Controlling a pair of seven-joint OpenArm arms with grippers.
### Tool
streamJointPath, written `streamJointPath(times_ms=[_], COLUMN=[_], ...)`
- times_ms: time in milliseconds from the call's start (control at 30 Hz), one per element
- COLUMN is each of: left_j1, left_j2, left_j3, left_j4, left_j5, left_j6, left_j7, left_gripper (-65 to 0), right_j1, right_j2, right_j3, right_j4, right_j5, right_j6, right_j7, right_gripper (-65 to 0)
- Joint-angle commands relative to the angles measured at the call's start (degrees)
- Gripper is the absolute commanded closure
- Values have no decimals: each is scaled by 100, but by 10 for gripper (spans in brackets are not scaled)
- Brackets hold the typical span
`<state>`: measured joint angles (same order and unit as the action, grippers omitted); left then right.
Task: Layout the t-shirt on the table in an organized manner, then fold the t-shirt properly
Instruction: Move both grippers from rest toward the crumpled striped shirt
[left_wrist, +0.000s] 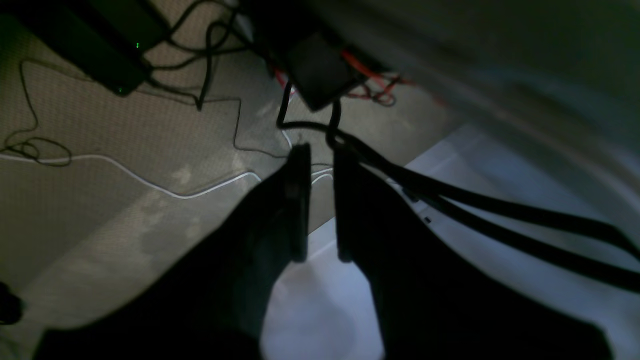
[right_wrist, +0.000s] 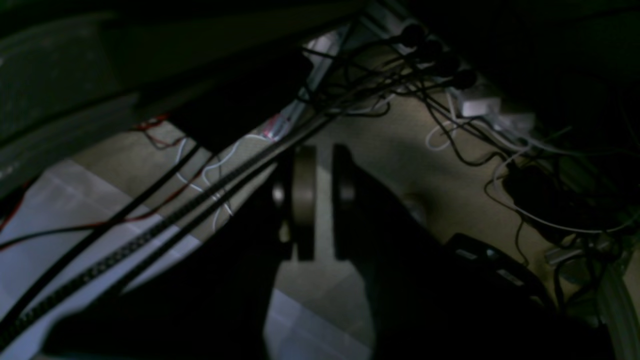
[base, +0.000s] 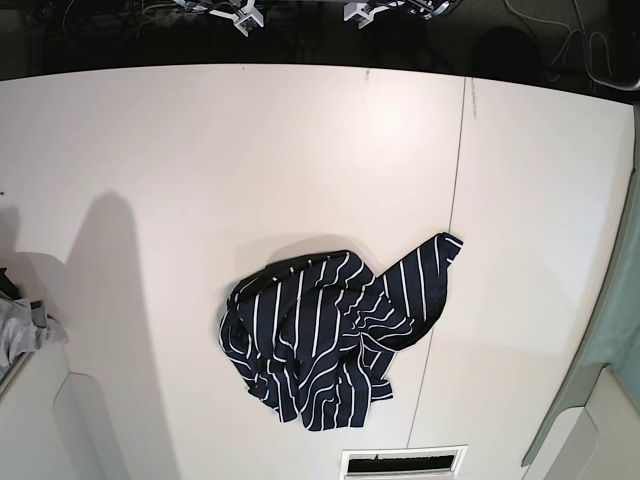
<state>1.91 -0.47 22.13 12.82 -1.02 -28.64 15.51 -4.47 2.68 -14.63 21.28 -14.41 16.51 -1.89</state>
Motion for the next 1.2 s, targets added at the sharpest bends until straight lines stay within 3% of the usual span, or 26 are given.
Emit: streamJointPath(times_ms=[0,67,233,500,700,900,1000,1067,1167], left_j1=[50,232,907,1847,2424,2999,3283,3445,3624], left_j2=[11,-59,-433,-815,-894,-894,-905,-964,-1121], left_j3=[9,9,-85,-841,-1823,-2809,-3394,-3744,-4201], left_j4=[162,555,1825,3344,4371,5727,6448,6944,7652], left_j5=[59,133,129,28,-415,-857,-1108,-1456,-2247], left_j6=[-74,-55,575,507,-402,-549,-603,-859,-1132], left_j7=[68,153,144,-15,-24,160,175,308,769], left_gripper=[-116,-116,-116,-116,-117,-121,-205,-263,-274], right_j1=[-37,-111,-431,-1226,-2090,-2949,-3246,-3364,-3414], right_j2=[-2,17,118,389,682,1318,1635,1825,2041], right_j3=[11,9,9,9,11,11,11,11,28], right_j4=[42,94,448,1611,3211,5053,5976,6575,7359], right_j5=[26,26,26,61,927,1810,2111,2247,2426], right_j6=[20,20,24,48,345,345,343,341,341], right_j7=[35,35,35,35,33,-278,-667,-1010,-1582], right_gripper=[-47,-47,-47,-47,-47,-47,-47,-47,-47])
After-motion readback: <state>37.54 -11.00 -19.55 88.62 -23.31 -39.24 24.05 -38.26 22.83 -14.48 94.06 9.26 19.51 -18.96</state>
